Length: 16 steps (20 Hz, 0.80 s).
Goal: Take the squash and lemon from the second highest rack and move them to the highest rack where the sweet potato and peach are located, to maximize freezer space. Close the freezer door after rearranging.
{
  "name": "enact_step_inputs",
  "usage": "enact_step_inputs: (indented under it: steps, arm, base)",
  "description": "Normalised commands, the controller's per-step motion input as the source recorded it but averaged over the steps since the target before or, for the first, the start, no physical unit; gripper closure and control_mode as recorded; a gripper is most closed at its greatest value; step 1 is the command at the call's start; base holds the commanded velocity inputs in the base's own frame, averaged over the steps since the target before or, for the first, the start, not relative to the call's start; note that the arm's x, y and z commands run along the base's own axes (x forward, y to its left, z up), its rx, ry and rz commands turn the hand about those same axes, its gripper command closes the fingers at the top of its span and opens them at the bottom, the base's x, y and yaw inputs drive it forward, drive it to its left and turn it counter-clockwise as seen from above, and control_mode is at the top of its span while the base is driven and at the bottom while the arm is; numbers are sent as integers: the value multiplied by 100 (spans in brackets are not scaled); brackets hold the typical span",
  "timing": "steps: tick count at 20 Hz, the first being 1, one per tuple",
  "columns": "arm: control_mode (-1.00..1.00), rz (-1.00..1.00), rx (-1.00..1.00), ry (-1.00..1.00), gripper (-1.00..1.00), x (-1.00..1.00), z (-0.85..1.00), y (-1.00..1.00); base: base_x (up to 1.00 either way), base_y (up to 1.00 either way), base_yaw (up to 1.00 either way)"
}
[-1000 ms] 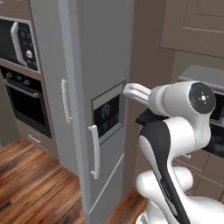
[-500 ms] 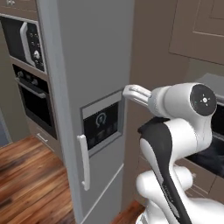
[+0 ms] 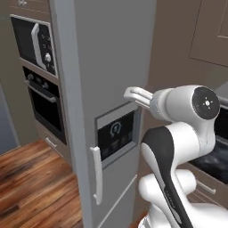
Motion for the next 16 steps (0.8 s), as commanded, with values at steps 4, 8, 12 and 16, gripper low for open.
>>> enact_step_inputs:
  steps: [4, 8, 12, 16]
  arm:
    - [100, 0, 0, 0, -100, 0, 0, 0]
    - [100, 0, 0, 0, -100, 0, 0, 0]
    - [-100, 2, 6, -1, -100, 8, 0, 0]
    - [-100, 1, 17, -15, -100, 55, 0, 0]
  base:
    - [63, 0, 7]
    - [47, 0, 8]
    - [24, 0, 3]
    - [0, 0, 0]
